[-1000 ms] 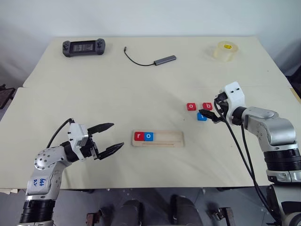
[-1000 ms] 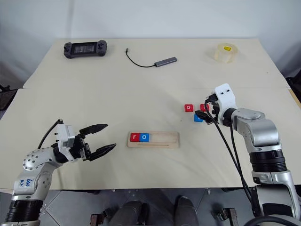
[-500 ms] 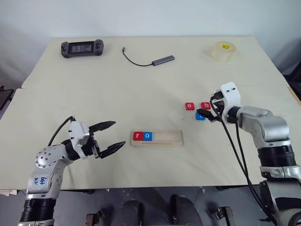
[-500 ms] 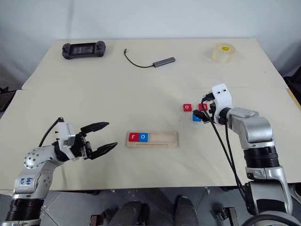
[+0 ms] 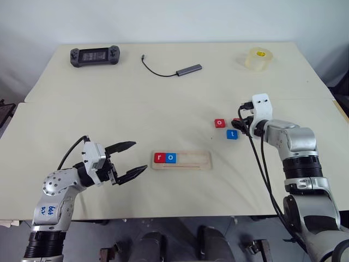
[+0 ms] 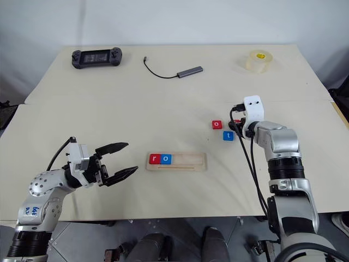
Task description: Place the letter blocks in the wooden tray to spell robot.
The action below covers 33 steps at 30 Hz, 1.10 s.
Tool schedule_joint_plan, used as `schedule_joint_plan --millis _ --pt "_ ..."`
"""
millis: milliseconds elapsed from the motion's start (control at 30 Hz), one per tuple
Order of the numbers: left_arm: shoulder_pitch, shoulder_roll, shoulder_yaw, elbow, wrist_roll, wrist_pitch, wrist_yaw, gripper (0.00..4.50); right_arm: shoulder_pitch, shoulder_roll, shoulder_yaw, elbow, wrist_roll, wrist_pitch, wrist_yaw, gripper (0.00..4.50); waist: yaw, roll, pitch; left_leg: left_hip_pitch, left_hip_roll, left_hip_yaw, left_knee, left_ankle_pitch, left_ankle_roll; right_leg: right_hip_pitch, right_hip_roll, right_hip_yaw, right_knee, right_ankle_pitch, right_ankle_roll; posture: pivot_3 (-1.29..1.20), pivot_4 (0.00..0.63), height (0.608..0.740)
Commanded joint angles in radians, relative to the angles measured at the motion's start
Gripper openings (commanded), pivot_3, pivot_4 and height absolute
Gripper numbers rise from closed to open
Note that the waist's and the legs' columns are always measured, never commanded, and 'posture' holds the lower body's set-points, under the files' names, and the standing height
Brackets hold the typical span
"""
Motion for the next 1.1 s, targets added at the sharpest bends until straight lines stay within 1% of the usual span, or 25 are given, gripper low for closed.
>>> schedule_joint_plan --millis 33,133,233,333,433,533,633,767,833,867,900,933,1000,1100 --pt "0.007 -0.004 0.001 -0.041 -0.002 -0.016 0.006 4.50 -0.002 0.003 -0.032 -0.018 -0.013 -0.005 -0.026 1.46 0.000 0.000 0.000 0.000 0.000 0.000 0.000 0.000 0.000 0.000 0.000 0.000 0.000 0.000 0.000 0.00 0.150 0.740" --pt "-0.006 -0.007 -0.018 -0.043 -0.003 -0.018 -0.010 4.50 0.018 -0.012 -0.054 -0.085 0.002 0.018 -0.022 1.46 0.004 0.000 0.000 0.000 0.000 0.000 0.000 0.000 0.000 0.000 0.000 0.000 0.000 0.000 0.000 0.00 0.150 0.740" --pt "-0.037 -0.010 -0.040 -0.014 0.001 -0.029 -0.033 4.50 0.076 -0.045 -0.092 -0.215 0.014 0.087 -0.027 1.46 0.008 0.000 0.000 0.000 0.000 0.000 0.000 0.000 0.000 0.000 0.000 0.000 0.000 0.000 0.000 0.00 0.150 0.740" --pt "-0.080 -0.016 -0.062 0.037 0.010 -0.046 -0.064 4.50 0.174 -0.074 -0.154 -0.406 0.033 0.200 -0.046 1.46 0.007 0.000 0.000 -0.001 -0.001 -0.001 0.000 0.000 0.000 0.000 0.000 -0.001 0.000 0.000 0.000 0.00 0.150 0.740" --pt "-0.117 -0.023 -0.078 0.080 0.013 -0.052 -0.088 4.50 0.274 -0.061 -0.226 -0.593 0.056 0.320 -0.075 1.46 0.008 0.000 0.000 -0.001 0.000 -0.001 -0.001 0.000 0.000 0.000 0.000 -0.001 -0.001 0.000 0.000 0.00 0.150 0.740" --pt "-0.158 -0.033 -0.100 0.125 0.020 -0.060 -0.113 4.50 0.399 0.007 -0.301 -0.814 0.080 0.465 -0.116 1.46 0.006 0.000 0.000 -0.001 0.000 0.000 -0.001 0.000 0.000 0.000 0.000 0.000 0.000 0.000 0.000 0.00 0.150 0.740" --pt "-0.183 -0.040 -0.117 0.156 0.025 -0.063 -0.138 4.50 0.480 0.103 -0.355 -0.978 0.081 0.568 -0.162 1.46 0.003 0.001 0.000 0.000 0.000 0.001 -0.001 0.000 0.000 0.000 0.001 0.001 0.000 0.000 0.000 0.00 0.150 0.740" --pt "-0.200 -0.042 -0.125 0.177 0.026 -0.061 -0.161 4.50 0.548 0.218 -0.365 -1.119 0.070 0.651 -0.203 1.46 0.006 0.001 0.000 0.001 0.000 0.002 -0.001 0.000 0.000 -0.001 0.001 0.003 0.001 0.000 0.000 0.00 0.150 0.740" --pt "-0.203 -0.041 -0.127 0.180 0.026 -0.059 -0.167 4.50 0.573 0.234 -0.341 -1.164 0.074 0.662 -0.202 1.46 0.006 0.001 0.000 0.001 0.000 0.002 -0.001 0.000 0.000 -0.001 0.001 0.003 0.001 0.000 0.000 0.00 0.150 0.740" --pt "-0.203 -0.040 -0.128 0.181 0.026 -0.058 -0.170 4.50 0.582 0.229 -0.324 -1.177 0.083 0.659 -0.190 2.02 0.006 0.001 0.000 0.001 0.000 0.002 -0.001 0.000 0.000 -0.001 0.001 0.004 0.001 0.000 0.000 0.00 0.150 0.740" --pt "-0.202 -0.039 -0.128 0.180 0.026 -0.057 -0.173 4.50 0.583 0.228 -0.319 -1.183 0.088 0.658 -0.181 2.21 0.006 0.001 0.000 0.002 0.000 0.002 -0.001 0.000 0.000 -0.001 0.001 0.003 0.001 0.000 0.000 0.00 0.150 0.740" --pt "-0.201 -0.037 -0.128 0.178 0.023 -0.053 -0.176 4.50 0.582 0.214 -0.322 -1.180 0.099 0.655 -0.161 2.54 0.006 0.001 0.000 0.002 -0.001 0.002 -0.001 0.000 0.000 -0.001 0.001 0.004 0.001 0.000 0.000 0.00 0.150 0.740" --pt "-0.198 -0.034 -0.128 0.173 0.019 -0.043 -0.181 4.50 0.582 0.151 -0.326 -1.168 0.136 0.647 -0.095 3.21 0.006 0.001 0.000 0.002 -0.001 0.002 -0.001 0.000 0.000 -0.001 0.001 0.004 0.001 0.000 0.000 0.00 0.150 0.740" --pt "-0.198 -0.034 -0.124 0.167 0.018 -0.038 -0.180 4.50 0.587 0.026 -0.334 -1.122 0.170 0.615 -0.010 4.25 0.007 0.001 0.000 0.002 -0.001 0.002 -0.001 0.000 0.000 0.000 0.000 0.003 0.001 0.000 0.000 0.00 0.150 0.740"
